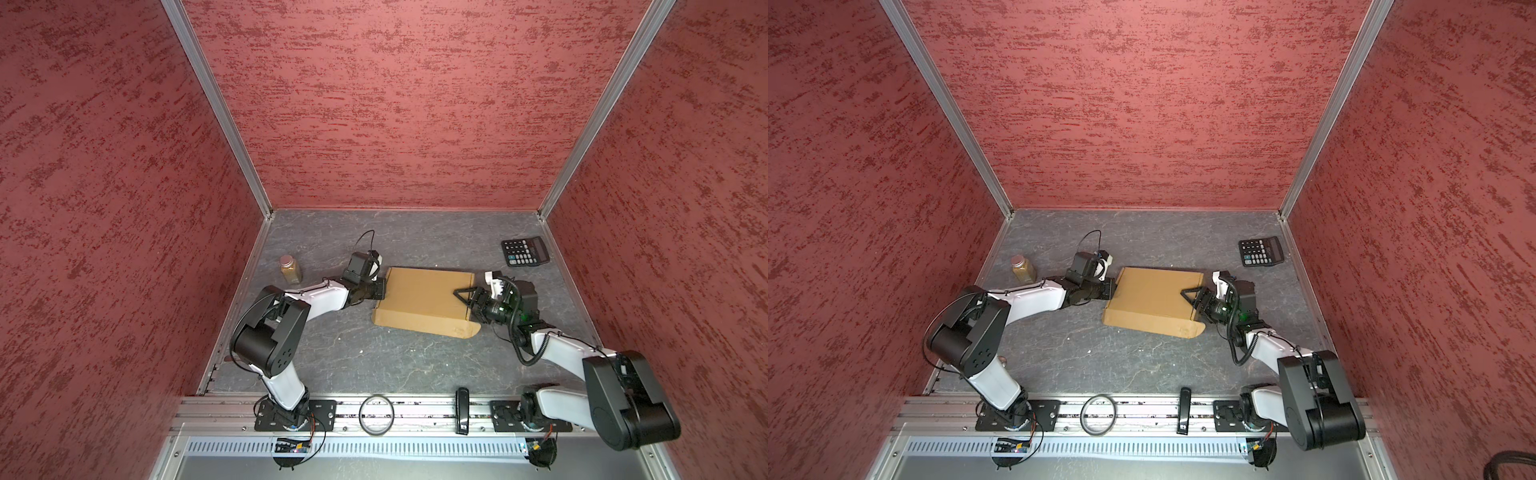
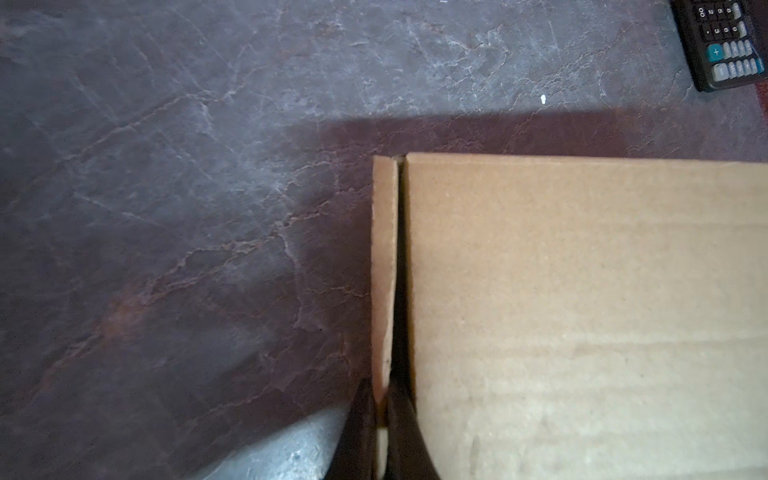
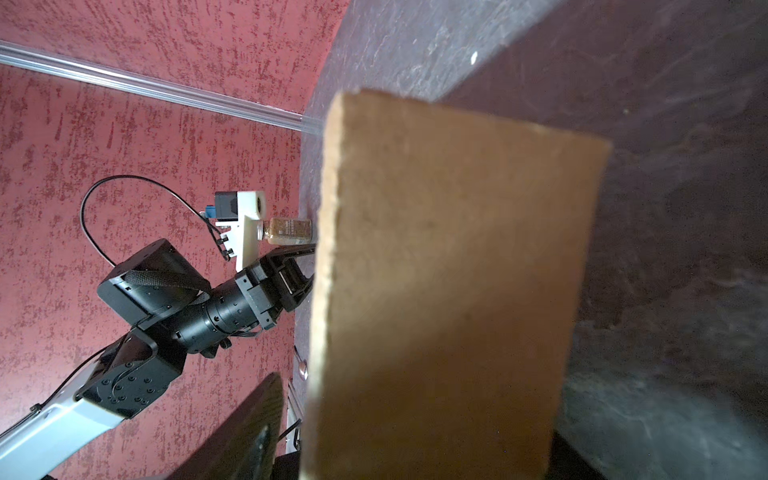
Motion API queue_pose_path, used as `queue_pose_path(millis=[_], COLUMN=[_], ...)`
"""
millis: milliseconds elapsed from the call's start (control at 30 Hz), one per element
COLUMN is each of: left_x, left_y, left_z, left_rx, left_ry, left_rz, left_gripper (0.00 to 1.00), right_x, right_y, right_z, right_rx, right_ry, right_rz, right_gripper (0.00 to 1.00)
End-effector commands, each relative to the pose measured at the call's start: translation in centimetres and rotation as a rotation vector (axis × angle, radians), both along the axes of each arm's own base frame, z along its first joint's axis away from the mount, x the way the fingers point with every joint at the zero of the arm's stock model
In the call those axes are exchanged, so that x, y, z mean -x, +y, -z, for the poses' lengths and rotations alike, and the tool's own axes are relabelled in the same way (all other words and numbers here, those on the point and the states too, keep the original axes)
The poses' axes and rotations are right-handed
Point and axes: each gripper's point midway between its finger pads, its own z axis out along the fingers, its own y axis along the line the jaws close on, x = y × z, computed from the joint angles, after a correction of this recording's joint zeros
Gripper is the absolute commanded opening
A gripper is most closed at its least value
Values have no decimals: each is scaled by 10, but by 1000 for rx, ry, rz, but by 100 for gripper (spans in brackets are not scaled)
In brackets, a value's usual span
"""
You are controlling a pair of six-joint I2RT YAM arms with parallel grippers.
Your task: Fold the paper box
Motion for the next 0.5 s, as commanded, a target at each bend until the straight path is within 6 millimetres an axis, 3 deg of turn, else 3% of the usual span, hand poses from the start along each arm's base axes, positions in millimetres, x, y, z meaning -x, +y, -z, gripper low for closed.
queue_pose_path(millis=[0,467], left_x=[3,-3], left_y=[5,-1], left_z=[2,-5], left_rx=[-21,-13], left_ry=[1,-16], left_rz=[-11,-2], left_gripper=[10,10], right_x=[-12,-22], right_y=[-4,4], right_z=[-8,-1], right_rx=[0,-33], right_ry=[9,30], right_rz=[48,24], right_gripper=[77,78])
